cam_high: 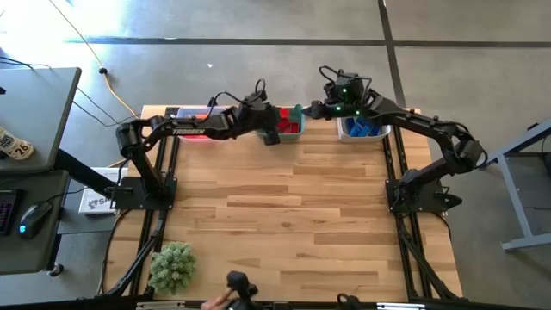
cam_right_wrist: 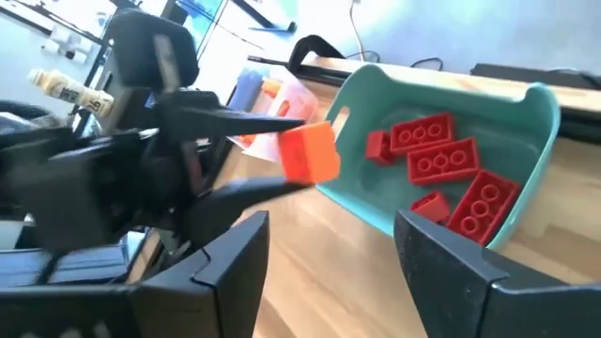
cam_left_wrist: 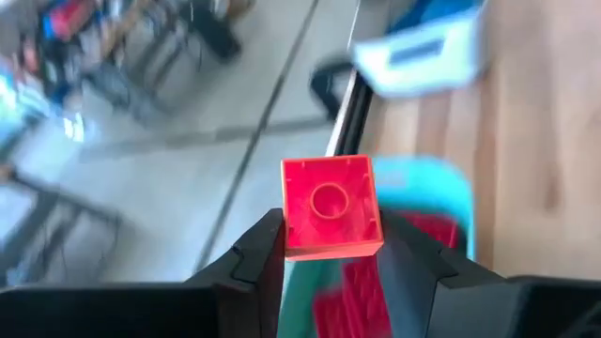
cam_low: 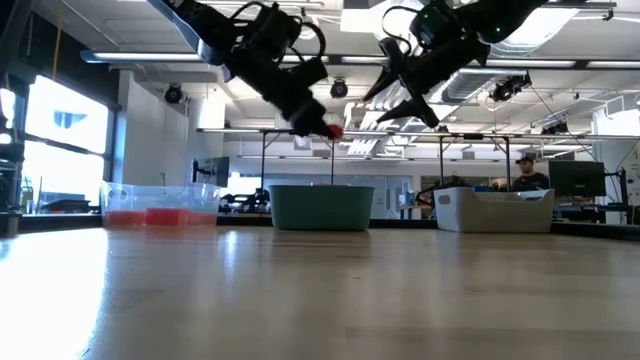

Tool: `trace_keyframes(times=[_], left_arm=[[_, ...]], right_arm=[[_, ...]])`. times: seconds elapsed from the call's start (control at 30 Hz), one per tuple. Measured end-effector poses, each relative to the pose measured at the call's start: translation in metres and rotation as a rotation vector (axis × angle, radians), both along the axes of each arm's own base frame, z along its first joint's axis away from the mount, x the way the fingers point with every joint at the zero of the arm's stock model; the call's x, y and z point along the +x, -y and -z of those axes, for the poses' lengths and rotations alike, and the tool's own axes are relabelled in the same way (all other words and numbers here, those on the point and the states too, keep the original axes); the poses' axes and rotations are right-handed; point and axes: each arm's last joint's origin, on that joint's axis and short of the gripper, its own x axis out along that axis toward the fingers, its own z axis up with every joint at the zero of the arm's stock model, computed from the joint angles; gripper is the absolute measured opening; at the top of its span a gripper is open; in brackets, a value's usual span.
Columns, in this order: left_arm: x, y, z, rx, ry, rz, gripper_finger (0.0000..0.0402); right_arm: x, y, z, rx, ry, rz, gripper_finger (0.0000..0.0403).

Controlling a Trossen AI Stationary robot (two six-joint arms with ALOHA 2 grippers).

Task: Sort & place blocks by color
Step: Put the orange game piece into the transparent bin

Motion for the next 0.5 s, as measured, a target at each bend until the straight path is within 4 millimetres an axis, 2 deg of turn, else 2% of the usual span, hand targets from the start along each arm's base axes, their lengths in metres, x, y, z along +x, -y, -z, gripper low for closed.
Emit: trace_keyframes(times=[0.27, 0.5], left_arm=[[-0.042, -0.026, 0.002, -0.153, -0.078, -0.272, 0.0110], [-0.090, -0.031, -0.018, -0.183, -0.206, -0.462, 0.0110]], right_arm=[[-0.006, 0.007, 0.000, -0.054, -0.016, -0.003, 0.0217], [-0.010, 0.013, 0.000, -0.066, -0.021, 0.010, 0.0217]])
